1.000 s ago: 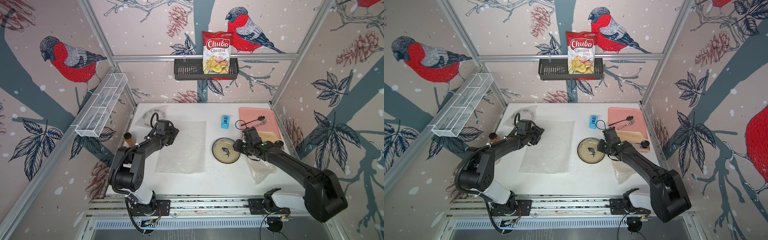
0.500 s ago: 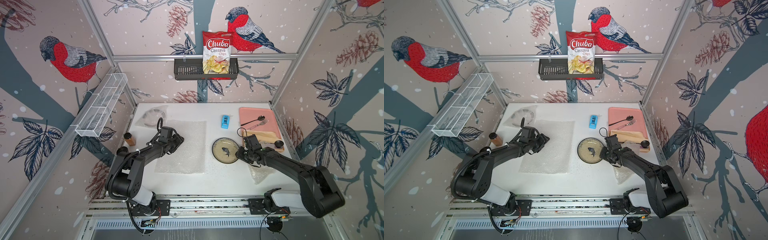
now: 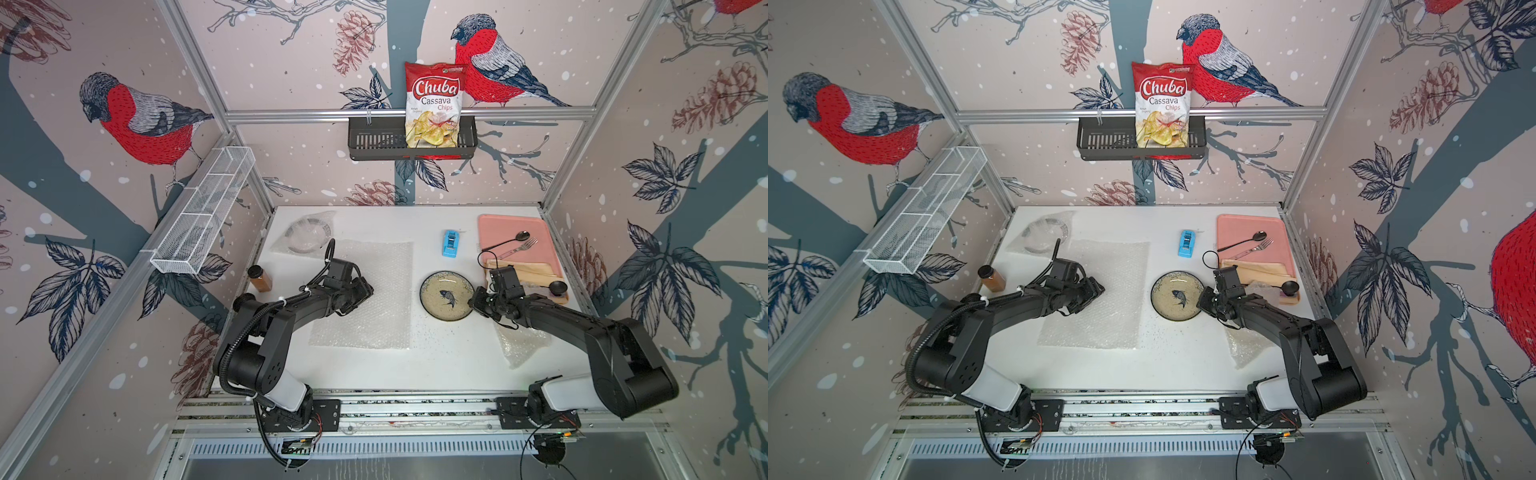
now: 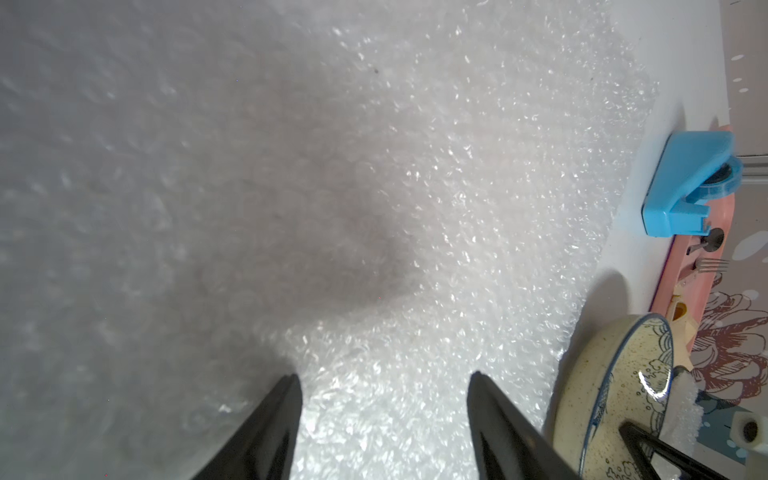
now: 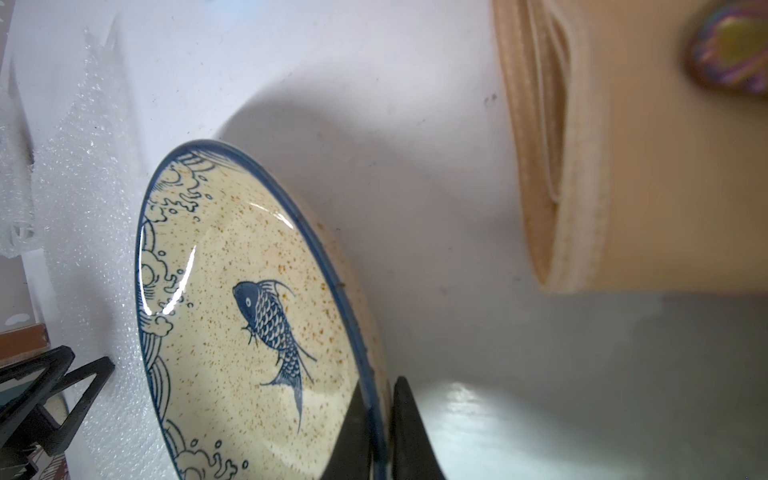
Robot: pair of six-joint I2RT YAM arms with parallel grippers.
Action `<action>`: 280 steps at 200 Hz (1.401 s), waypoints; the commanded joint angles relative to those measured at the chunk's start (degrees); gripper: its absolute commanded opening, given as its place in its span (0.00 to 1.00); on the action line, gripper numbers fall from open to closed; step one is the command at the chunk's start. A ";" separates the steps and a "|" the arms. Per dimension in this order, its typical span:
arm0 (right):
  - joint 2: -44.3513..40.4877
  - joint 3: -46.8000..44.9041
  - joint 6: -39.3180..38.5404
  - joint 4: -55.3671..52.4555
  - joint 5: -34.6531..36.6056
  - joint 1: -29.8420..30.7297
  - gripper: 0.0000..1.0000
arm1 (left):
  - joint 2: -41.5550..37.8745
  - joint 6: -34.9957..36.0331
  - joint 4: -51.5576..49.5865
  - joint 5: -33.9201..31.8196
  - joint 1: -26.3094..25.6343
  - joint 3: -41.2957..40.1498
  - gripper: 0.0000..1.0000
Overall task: Wrap dinner plates in bubble wrap
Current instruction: Adjust the bubble wrap at the center of the board, then place the plate on the bubble wrap.
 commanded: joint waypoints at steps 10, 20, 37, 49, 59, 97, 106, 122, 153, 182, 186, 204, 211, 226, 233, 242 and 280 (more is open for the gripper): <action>-3.14 1.08 -1.34 2.30 -4.12 -2.05 0.02 | 1.30 -2.82 -1.53 0.37 -2.21 -1.99 0.67; -4.13 1.62 -1.80 1.96 -5.17 -2.57 0.02 | 1.97 -4.09 -0.83 0.85 -3.36 -2.12 0.67; -5.28 2.87 -2.40 0.77 -6.05 -3.01 0.01 | 2.89 -6.07 -0.74 1.28 -5.46 -1.52 0.67; -5.86 3.90 -2.87 -0.06 -6.71 -3.07 0.01 | 2.97 -7.56 -1.07 1.35 -7.02 -1.21 0.67; -5.95 4.96 -3.30 -0.98 -7.13 -3.10 0.01 | 2.42 -8.88 -1.31 1.21 -8.23 -1.21 0.67; -4.39 7.87 -4.22 -1.49 -9.16 -1.47 0.01 | -2.98 -11.00 -4.88 -0.36 -9.00 -0.97 0.67; -3.46 8.78 -4.32 -1.50 -9.28 -0.37 0.01 | -4.52 -11.07 -6.20 -0.45 -8.71 -0.74 0.68; -1.43 11.15 -4.56 -1.71 -8.92 2.49 0.01 | -8.04 -11.76 -8.97 -1.96 -7.97 -1.12 0.67; 4.12 16.29 -3.49 -1.12 -7.49 9.16 0.01 | -16.74 -10.72 -11.88 -3.27 -2.24 -4.49 0.67; 10.86 22.05 -2.49 0.11 -6.90 15.34 0.01 | -20.72 -8.02 -15.88 -3.20 2.83 -6.85 0.67; 12.07 22.88 -2.40 0.13 -6.78 16.28 0.01 | -21.27 -8.02 -15.83 -2.98 3.39 -7.44 0.68; 16.66 26.37 -1.91 0.84 -6.81 19.53 0.01 | -23.84 -8.01 -14.38 -1.13 6.54 -10.63 0.68; 18.37 27.65 -1.67 1.19 -7.01 20.79 0.01 | -24.58 -7.62 -14.19 -0.53 7.53 -11.38 0.68; 21.85 30.10 -1.32 1.66 -7.30 22.52 0.01 | -25.66 -6.32 -14.98 0.37 9.59 -11.83 0.67; 23.16 31.17 -1.10 1.90 -7.50 22.99 0.01 | -26.18 -5.51 -15.65 0.64 10.49 -11.83 0.67; 24.78 32.49 -1.00 1.95 -7.69 23.58 0.01 | -26.93 -4.77 -16.34 0.98 11.50 -11.95 0.67; 27.90 34.91 -0.81 0.74 -6.97 24.74 0.01 | -30.05 -1.76 -19.99 1.83 15.34 -12.25 0.67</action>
